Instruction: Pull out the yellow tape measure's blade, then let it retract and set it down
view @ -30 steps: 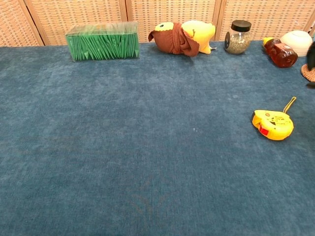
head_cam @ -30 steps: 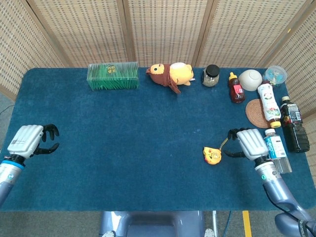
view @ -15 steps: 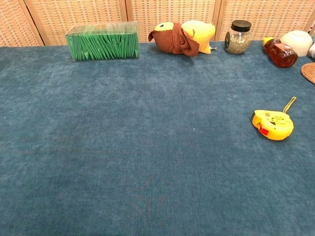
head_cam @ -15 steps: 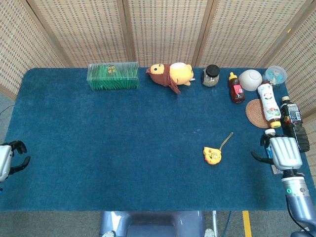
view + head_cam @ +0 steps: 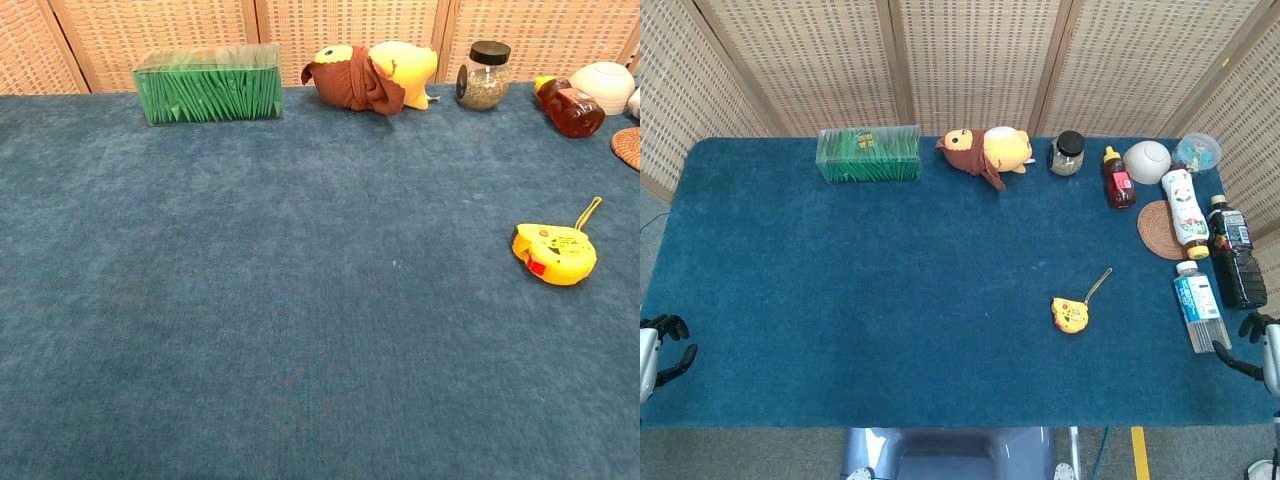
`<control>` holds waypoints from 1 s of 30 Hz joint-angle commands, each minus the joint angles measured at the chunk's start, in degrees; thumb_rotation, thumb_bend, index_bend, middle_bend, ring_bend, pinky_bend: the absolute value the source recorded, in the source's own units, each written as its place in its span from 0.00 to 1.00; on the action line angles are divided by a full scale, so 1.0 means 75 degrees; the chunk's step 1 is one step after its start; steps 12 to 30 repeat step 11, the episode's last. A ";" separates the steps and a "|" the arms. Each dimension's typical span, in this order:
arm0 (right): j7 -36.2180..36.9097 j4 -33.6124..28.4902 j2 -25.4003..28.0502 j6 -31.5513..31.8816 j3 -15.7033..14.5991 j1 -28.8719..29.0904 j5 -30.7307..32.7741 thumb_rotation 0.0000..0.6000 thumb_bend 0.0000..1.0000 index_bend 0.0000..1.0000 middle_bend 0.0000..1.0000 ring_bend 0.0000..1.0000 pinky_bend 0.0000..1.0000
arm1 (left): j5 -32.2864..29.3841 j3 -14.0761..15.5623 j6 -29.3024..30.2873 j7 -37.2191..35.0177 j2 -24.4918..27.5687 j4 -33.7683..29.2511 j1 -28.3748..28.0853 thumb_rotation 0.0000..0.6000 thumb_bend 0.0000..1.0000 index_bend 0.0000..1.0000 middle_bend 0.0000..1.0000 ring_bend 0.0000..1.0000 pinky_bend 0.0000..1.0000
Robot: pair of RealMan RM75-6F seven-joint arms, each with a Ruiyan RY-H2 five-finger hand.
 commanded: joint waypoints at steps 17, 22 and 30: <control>0.0470 -0.0004 0.0083 -0.0118 -0.0002 -0.0149 -0.0401 0.66 0.26 0.57 0.61 0.58 0.58 | 0.0132 -0.0105 -0.0212 0.0237 0.0112 -0.0366 0.0065 1.00 0.28 0.54 0.55 0.53 0.60; 0.0470 -0.0004 0.0083 -0.0118 -0.0002 -0.0149 -0.0401 0.66 0.26 0.57 0.61 0.58 0.58 | 0.0132 -0.0105 -0.0212 0.0237 0.0112 -0.0366 0.0065 1.00 0.28 0.54 0.55 0.53 0.60; 0.0470 -0.0004 0.0083 -0.0118 -0.0002 -0.0149 -0.0401 0.66 0.26 0.57 0.61 0.58 0.58 | 0.0132 -0.0105 -0.0212 0.0237 0.0112 -0.0366 0.0065 1.00 0.28 0.54 0.55 0.53 0.60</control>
